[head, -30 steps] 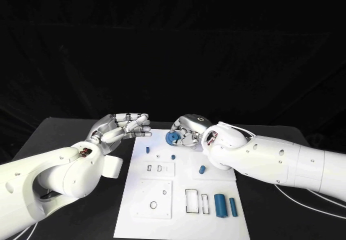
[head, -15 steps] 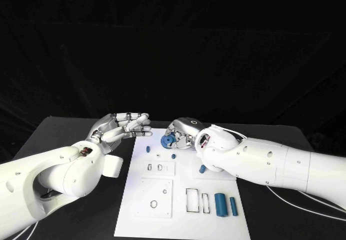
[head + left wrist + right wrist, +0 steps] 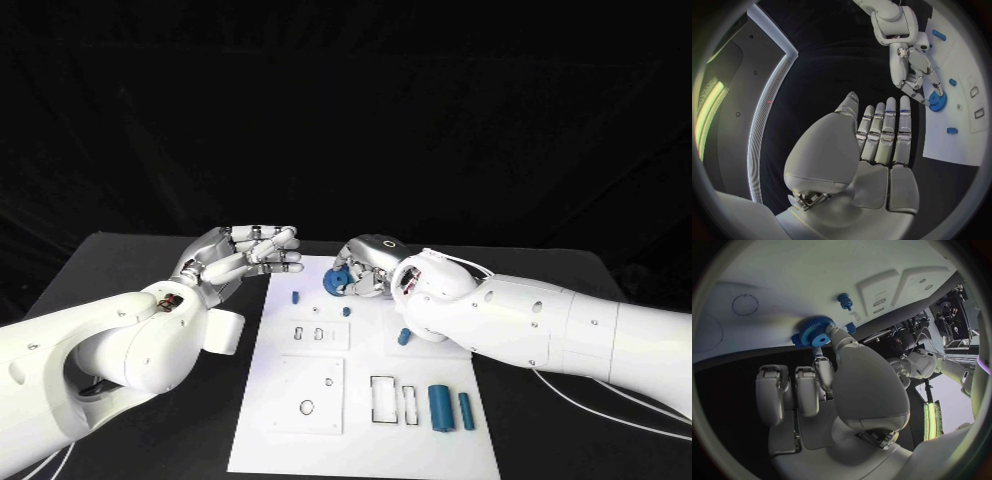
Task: Assemble the parts on the task board
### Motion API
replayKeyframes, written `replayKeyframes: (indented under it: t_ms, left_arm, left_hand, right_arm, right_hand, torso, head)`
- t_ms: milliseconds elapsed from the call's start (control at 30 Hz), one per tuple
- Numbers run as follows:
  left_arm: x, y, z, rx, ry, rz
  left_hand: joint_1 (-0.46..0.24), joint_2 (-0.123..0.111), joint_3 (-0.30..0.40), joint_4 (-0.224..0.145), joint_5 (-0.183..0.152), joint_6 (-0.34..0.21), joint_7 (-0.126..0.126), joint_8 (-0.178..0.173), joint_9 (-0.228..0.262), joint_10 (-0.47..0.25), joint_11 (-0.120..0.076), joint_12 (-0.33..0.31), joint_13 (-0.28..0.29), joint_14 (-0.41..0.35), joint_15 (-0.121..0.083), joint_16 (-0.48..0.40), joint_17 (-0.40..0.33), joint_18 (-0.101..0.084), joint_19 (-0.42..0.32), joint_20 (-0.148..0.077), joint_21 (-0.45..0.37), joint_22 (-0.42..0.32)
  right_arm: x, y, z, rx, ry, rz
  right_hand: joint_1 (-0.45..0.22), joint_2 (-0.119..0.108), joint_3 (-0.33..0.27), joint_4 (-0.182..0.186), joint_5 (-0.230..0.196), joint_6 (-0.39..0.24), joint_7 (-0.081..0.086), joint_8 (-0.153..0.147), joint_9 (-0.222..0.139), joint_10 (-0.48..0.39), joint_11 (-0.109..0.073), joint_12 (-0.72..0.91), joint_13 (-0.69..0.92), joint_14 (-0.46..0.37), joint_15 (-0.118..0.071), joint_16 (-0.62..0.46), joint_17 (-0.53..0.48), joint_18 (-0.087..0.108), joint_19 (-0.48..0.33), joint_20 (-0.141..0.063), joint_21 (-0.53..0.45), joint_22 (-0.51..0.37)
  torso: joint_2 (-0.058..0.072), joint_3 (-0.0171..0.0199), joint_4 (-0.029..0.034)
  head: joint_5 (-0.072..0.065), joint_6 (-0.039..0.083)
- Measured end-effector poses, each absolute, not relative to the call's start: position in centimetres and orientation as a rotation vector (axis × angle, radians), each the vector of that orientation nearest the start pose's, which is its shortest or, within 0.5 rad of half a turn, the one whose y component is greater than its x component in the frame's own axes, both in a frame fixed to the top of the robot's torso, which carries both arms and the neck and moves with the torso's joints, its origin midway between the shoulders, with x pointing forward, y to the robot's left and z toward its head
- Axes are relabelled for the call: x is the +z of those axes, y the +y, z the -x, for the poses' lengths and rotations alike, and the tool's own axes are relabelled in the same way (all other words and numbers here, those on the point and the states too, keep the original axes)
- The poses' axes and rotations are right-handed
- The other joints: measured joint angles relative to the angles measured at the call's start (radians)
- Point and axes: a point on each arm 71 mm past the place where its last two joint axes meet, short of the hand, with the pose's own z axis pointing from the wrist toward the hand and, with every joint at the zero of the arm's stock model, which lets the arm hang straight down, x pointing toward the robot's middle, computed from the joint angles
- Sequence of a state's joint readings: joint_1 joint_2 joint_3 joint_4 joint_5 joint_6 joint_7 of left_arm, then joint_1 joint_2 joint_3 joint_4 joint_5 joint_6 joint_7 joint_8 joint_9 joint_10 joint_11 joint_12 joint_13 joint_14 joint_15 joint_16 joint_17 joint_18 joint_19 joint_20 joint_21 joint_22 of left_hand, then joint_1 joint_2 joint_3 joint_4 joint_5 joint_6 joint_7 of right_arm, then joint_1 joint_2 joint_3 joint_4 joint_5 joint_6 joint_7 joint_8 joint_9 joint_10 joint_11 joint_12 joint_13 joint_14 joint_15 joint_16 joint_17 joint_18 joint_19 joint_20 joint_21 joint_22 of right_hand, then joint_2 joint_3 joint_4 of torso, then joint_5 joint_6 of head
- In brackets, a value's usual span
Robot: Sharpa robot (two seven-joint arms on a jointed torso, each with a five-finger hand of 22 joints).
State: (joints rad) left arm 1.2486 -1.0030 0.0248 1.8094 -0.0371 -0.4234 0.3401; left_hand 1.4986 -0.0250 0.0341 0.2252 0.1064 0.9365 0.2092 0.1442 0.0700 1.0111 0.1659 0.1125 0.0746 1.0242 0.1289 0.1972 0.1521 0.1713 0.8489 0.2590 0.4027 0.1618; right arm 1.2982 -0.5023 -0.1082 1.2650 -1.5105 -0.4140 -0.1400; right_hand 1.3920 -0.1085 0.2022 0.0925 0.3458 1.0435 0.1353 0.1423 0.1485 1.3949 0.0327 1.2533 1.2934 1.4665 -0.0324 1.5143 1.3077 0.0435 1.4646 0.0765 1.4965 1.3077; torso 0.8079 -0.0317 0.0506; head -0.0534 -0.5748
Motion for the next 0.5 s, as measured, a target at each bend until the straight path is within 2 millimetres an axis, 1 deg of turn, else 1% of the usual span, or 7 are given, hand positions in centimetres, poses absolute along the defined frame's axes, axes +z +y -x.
replayKeyframes:
  t_ms: [100,167,200,233,300,367,500]
  left_arm:
    - [-11.33,20.82,-44.78,-1.585,1.376,1.042]
    - [-11.33,20.84,-44.78,-1.584,1.377,1.043]
    - [-11.34,20.86,-44.78,-1.584,1.377,1.043]
    - [-11.34,20.89,-44.78,-1.583,1.377,1.043]
    - [-11.34,20.9,-44.78,-1.583,1.377,1.043]
    - [-11.34,20.9,-44.78,-1.583,1.378,1.044]
    - [-11.34,20.92,-44.79,-1.582,1.378,1.044]
  left_hand:
    - [0.0,0.0,0.0,0.0,0.0,0.0,0.0,0.0,0.0,0.0,0.0,0.0,0.0,0.0,0.0,0.0,0.0,0.0,0.0,0.0,0.0,0.0]
    - [0.0,0.0,0.0,0.0,0.0,0.0,0.0,0.0,0.0,0.0,0.0,0.0,0.0,0.0,0.0,0.0,0.0,0.0,0.0,0.0,0.0,0.0]
    - [0.0,0.0,0.0,0.0,0.0,0.0,0.0,0.0,0.0,0.0,0.0,0.0,0.0,0.0,0.0,0.0,0.0,0.0,0.0,0.0,0.0,0.0]
    - [0.0,0.0,0.0,0.0,0.0,0.0,0.0,0.0,0.0,0.0,0.0,0.0,0.0,0.0,0.0,0.0,0.0,0.0,0.0,0.0,0.0,0.0]
    - [0.0,0.0,0.0,0.0,0.0,0.0,0.0,0.0,0.0,0.0,0.0,0.0,-0.001,0.0,0.0,0.0,0.0,0.0,0.0,0.0,0.0,0.0]
    - [0.0,0.0,0.0,0.0,0.0,0.0,0.0,0.0,0.0,0.0,0.0,0.0,-0.001,0.0,0.0,0.0,0.0,0.0,0.0,0.0,0.0,0.0]
    - [0.0,0.0,0.0,0.0,0.0,0.0,0.0,-0.004,0.0,0.0,0.0,0.0,-0.001,0.0,0.0,-0.005,0.0,0.0,0.0,0.0,0.0,0.0]
  right_arm:
    - [-16.1,-9.77,-53.11,0.639,1.505,0.266]
    - [-16.11,-9.83,-53.11,0.637,1.506,0.268]
    - [-16.12,-9.86,-53.11,0.636,1.507,0.268]
    - [-16.15,-9.88,-53.1,0.635,1.509,0.27]
    - [-16.23,-9.87,-53.07,0.634,1.513,0.272]
    - [-16.31,-9.83,-53.03,0.635,1.519,0.276]
    - [-16.36,-9.79,-52.99,0.634,1.53,0.282]
  right_hand:
    - [-0.013,-0.01,0.001,0.001,-0.012,0.0,0.0,-0.003,0.0,-0.007,0.003,-0.01,-0.009,0.0,0.0,0.0,0.0,0.0,0.0,0.0,0.0,0.0]
    - [-0.031,-0.015,0.006,0.004,-0.039,-0.007,-0.006,-0.02,0.005,-0.016,0.009,-0.021,-0.015,0.0,0.0,0.0,0.0,0.001,0.0,0.0,0.0,0.0]
    - [-0.038,-0.022,0.002,0.012,-0.054,-0.022,-0.006,-0.029,0.02,-0.02,0.012,-0.027,-0.02,0.0,0.001,0.0,0.0,0.001,0.0,0.0,-0.002,0.0]
    - [-0.049,-0.022,-0.001,0.017,-0.064,-0.039,-0.001,-0.038,0.025,-0.023,0.016,-0.031,-0.023,0.001,0.006,0.0,0.0,0.001,0.0,0.0,-0.005,0.0]
    - [-0.076,-0.029,-0.02,0.028,-0.074,-0.066,0.008,-0.057,0.017,-0.03,0.023,-0.041,-0.031,0.0,0.011,0.0,0.0,0.001,0.002,0.009,-0.005,0.0]
    - [-0.092,-0.041,-0.035,0.042,-0.074,-0.071,0.01,-0.062,0.012,-0.03,0.023,-0.045,-0.036,0.002,0.013,0.0,0.0,0.001,0.002,0.009,-0.005,0.0]
    - [-0.129,-0.037,-0.063,0.07,-0.031,-0.072,0.011,-0.063,0.011,-0.035,0.028,-0.055,-0.042,-0.002,0.017,0.0,0.0,0.001,0.002,0.016,-0.005,0.0]
  torso:
    - [0.0,0.0,0.0]
    - [0.0,0.0,0.0]
    - [0.0,0.0,-0.0001]
    - [0.0,0.0,-0.0003]
    - [0.0,-0.0001,-0.0003]
    - [0.0,0.0003,-0.0003]
    - [-0.001,0.0002,0.0]
  head:
    - [0.0,-0.001]
    - [0.0,-0.001]
    - [0.0,-0.001]
    - [0.0,-0.001]
    - [0.0,0.0]
    - [0.0,0.0]
    - [-0.001,0.0]
